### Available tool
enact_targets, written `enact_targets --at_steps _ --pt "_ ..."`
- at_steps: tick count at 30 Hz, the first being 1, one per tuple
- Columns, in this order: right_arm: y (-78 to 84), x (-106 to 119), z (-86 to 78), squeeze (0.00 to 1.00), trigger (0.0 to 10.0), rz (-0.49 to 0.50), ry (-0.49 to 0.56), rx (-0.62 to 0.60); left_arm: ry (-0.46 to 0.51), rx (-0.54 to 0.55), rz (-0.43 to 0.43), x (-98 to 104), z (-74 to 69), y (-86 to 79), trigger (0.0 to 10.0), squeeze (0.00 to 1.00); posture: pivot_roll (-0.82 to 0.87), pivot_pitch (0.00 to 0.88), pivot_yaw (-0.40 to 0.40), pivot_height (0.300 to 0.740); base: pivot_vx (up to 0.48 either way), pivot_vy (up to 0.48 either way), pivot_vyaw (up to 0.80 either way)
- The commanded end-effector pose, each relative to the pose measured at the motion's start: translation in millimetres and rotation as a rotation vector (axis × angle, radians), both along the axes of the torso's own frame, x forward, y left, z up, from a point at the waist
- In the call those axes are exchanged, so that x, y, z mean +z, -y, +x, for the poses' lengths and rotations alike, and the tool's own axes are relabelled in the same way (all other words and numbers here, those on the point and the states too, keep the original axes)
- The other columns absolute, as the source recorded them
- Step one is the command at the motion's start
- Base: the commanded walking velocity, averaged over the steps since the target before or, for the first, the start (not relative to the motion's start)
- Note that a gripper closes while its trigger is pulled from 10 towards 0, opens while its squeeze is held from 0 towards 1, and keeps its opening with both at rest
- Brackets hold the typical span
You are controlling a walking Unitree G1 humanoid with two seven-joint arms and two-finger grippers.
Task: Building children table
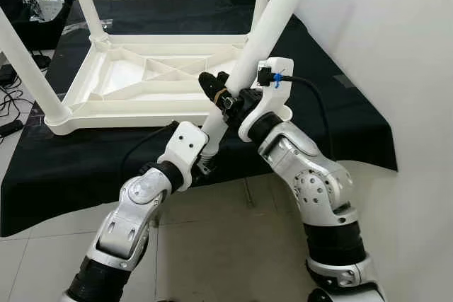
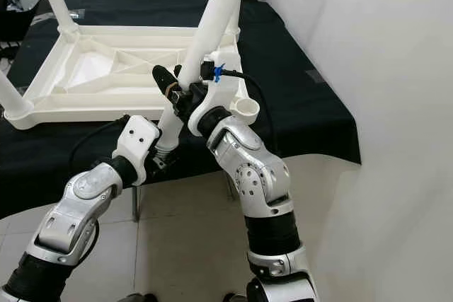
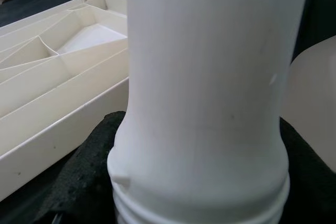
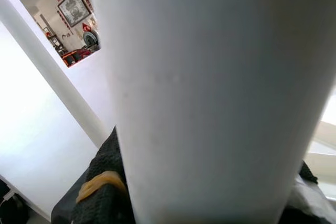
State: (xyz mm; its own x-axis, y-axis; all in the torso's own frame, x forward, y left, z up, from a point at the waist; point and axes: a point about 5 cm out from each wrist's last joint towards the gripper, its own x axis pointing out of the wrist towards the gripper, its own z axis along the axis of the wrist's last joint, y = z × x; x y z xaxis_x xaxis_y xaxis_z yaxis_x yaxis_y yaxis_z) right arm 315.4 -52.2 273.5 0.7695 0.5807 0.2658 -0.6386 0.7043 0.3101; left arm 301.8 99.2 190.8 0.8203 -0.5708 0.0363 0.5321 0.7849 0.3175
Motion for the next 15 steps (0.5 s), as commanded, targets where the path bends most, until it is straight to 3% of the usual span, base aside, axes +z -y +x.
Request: enact_targets --at_steps 1,6,7,8,9,10,11,15 --pt "-0.4 0.5 -4.4 0.0 10.0 0.02 -0.001 0.022 -0.006 0.006 -0.008 -3.0 0.0 -2.3 0.0 0.0 0.08 0.157 -0.024 0.74 0.0 0.0 0.0" --pt "0.2 -0.3 -4.2 0.0 10.0 -0.013 0.021 0.002 -0.006 0.01 0.001 -4.7 -0.7 -2.5 0.0 0.0 0.08 0.154 -0.023 0.74 0.0 0.0 0.0" --pt "1.4 -1.0 -3.0 0.0 10.0 -0.016 0.025 -0.01 -0.013 0.014 0.008 -5.3 -0.7 -2.7 3.4 0.0 0.08 0.154 -0.023 0.74 0.0 0.0 0.0" --pt "2.3 -1.6 -2.3 0.0 10.0 -0.015 0.025 -0.017 -0.018 0.018 0.013 -5.7 -0.7 -2.9 3.4 0.0 0.08 0.154 -0.023 0.74 0.0 0.0 0.0" --pt "5.9 -2.1 0.2 0.0 10.0 0.002 0.028 -0.035 -0.015 0.032 -0.004 -4.2 -0.9 -3.6 10.0 0.0 0.08 0.151 -0.024 0.74 0.0 0.0 0.0" --pt "5.9 -2.1 0.2 0.0 10.0 0.002 0.028 -0.035 -0.015 0.032 -0.004 -4.2 -0.9 -3.6 10.0 0.0 0.08 0.151 -0.024 0.74 0.0 0.0 0.0" --pt "6.9 -2.9 0.4 1.0 10.0 0.006 0.03 -0.028 -0.013 0.035 -0.013 -3.3 -1.7 -4.4 10.0 0.0 0.08 0.15 -0.023 0.74 0.0 0.0 0.0" --pt "20.3 -6.3 7.3 1.0 10.0 -0.033 0.064 -0.052 0.001 0.058 0.0 -1.6 -8.3 -11.1 10.0 0.0 0.08 0.144 -0.022 0.74 0.0 0.0 0.0"
